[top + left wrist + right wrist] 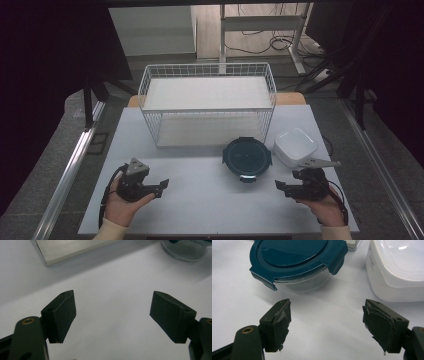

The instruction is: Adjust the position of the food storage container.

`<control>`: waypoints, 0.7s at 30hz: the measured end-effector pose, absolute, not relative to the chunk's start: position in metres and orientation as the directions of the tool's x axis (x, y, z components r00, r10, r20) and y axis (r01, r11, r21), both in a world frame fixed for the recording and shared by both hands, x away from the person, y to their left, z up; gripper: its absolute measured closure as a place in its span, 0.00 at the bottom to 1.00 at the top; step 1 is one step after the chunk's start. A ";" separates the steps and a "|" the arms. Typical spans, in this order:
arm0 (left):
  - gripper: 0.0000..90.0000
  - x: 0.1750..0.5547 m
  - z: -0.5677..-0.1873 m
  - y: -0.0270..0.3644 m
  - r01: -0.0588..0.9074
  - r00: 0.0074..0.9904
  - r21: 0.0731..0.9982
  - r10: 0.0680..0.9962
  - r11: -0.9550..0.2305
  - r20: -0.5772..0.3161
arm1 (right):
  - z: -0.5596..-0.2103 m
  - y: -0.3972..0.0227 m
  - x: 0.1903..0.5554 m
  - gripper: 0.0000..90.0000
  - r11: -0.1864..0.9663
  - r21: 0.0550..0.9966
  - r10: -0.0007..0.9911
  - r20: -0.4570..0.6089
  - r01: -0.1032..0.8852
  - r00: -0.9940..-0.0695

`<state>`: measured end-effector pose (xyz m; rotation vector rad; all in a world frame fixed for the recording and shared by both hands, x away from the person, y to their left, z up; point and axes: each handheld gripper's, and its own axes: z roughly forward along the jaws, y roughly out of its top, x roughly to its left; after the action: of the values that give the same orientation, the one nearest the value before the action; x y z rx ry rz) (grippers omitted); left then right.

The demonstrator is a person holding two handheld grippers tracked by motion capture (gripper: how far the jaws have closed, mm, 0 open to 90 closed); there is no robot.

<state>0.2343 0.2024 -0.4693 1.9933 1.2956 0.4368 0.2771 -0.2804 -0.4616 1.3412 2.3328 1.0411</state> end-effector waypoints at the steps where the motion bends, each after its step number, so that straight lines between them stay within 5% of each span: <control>1: 0.23 0.234 -0.469 0.203 0.652 0.437 0.718 0.894 -0.243 -0.094 | -0.462 -0.280 0.277 0.26 0.318 0.690 0.831 0.128 0.651 -0.541; 21: 0.22 0.240 -0.478 0.200 0.684 0.438 0.681 0.894 -0.261 -0.096 | -0.457 -0.273 0.276 0.31 0.343 0.681 0.827 0.108 0.647 -0.552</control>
<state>0.2403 0.1996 -0.4779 2.0307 1.3213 0.4090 0.2756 -0.2725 -0.4570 1.3232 2.3520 1.0120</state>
